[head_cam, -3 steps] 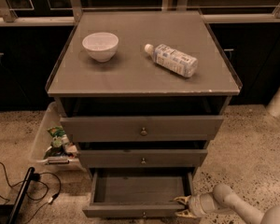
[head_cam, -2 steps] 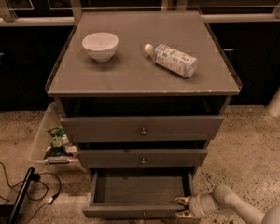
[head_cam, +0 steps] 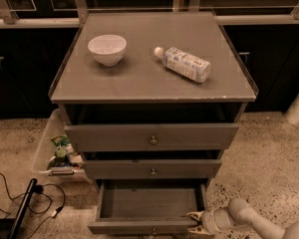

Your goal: Open bottom drawer

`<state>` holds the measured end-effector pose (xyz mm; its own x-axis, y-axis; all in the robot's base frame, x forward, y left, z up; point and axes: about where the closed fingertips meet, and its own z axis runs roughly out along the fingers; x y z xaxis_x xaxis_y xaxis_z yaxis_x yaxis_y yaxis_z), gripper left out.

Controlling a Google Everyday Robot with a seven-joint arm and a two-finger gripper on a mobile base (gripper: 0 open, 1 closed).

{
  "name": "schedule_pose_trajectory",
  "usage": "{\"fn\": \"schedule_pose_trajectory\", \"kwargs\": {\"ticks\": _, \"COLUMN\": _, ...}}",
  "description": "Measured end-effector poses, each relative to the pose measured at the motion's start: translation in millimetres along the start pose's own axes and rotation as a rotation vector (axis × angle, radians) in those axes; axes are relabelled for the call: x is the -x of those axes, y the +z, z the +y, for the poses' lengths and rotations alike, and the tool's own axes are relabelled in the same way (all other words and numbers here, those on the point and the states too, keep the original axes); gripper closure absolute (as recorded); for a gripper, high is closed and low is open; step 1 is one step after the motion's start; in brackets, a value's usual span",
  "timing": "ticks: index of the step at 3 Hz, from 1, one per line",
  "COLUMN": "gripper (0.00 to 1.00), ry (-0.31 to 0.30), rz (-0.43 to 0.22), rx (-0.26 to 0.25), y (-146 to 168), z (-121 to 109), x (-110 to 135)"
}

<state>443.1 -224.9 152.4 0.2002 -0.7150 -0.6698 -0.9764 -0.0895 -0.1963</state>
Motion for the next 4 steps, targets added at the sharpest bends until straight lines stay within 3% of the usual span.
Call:
{"fn": "schedule_pose_trajectory", "kwargs": {"ticks": 3, "gripper": 0.12, "ry": 0.0, "rz": 0.0, "rx": 0.0, "y": 0.1, "z": 0.1, "x": 0.1}}
{"fn": "schedule_pose_trajectory", "kwargs": {"ticks": 4, "gripper": 0.0, "ry": 0.0, "rz": 0.0, "rx": 0.0, "y": 0.1, "z": 0.1, "x": 0.1}}
